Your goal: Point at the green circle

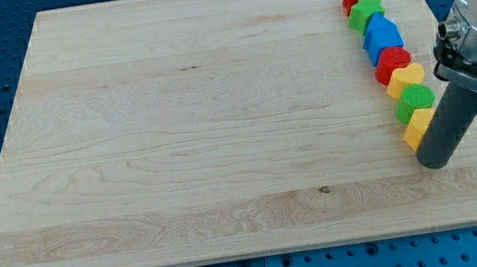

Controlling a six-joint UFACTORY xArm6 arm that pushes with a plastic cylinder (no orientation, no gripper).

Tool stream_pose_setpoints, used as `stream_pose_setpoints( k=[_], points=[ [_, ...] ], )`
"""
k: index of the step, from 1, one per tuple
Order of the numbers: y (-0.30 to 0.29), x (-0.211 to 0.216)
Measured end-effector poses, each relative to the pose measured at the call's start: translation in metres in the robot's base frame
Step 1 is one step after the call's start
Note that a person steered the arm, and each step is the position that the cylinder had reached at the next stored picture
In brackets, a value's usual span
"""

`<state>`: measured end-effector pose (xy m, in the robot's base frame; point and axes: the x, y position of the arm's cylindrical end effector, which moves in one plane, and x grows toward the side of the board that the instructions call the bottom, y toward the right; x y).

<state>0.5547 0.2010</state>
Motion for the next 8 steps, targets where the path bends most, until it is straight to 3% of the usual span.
stream_pose_setpoints(
  k=[2,4,8],
  points=[
    [0.004,0.0],
    [0.058,0.0],
    [0.085,-0.046]
  ],
)
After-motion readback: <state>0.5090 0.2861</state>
